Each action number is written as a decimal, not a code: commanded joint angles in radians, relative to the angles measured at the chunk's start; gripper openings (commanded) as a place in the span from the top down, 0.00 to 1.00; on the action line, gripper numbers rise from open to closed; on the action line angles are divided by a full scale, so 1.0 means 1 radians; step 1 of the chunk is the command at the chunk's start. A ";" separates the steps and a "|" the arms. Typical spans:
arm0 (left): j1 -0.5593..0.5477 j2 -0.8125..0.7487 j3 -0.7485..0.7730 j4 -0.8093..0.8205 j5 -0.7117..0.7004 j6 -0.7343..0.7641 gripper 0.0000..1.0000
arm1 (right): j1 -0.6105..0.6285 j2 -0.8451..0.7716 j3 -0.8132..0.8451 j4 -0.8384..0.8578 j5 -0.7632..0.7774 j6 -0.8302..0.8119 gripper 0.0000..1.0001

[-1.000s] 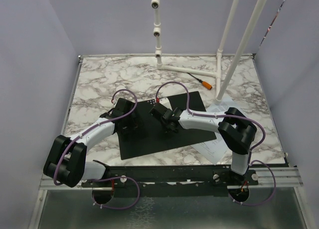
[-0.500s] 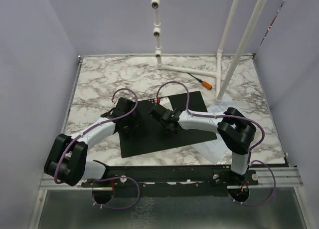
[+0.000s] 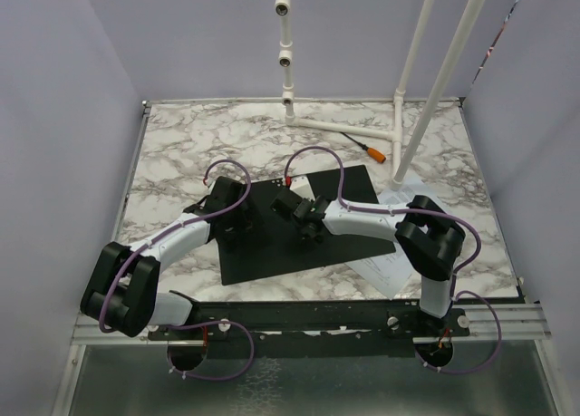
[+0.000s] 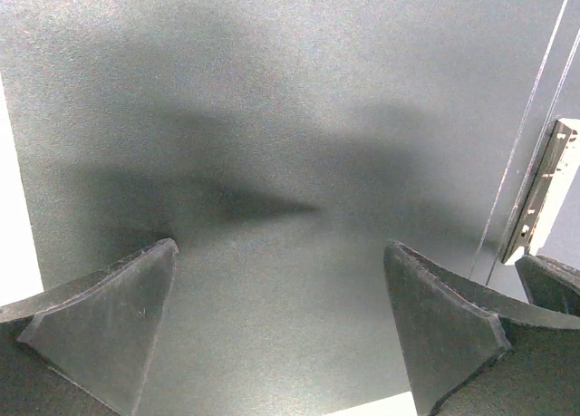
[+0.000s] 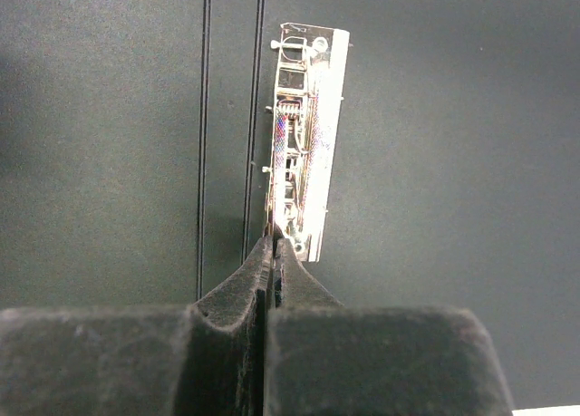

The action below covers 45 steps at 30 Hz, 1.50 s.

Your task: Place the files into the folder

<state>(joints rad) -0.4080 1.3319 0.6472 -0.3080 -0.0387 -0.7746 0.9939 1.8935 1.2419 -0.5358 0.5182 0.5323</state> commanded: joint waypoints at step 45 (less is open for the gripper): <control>0.017 -0.096 -0.043 -0.115 -0.063 0.031 0.01 | -0.099 -0.505 -0.238 0.061 -0.197 0.058 0.99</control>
<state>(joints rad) -0.3985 1.2655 0.6128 -0.3637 -0.0990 -0.7597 0.9176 1.4330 1.0767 -0.5488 0.4477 0.5419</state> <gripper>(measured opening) 0.989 0.007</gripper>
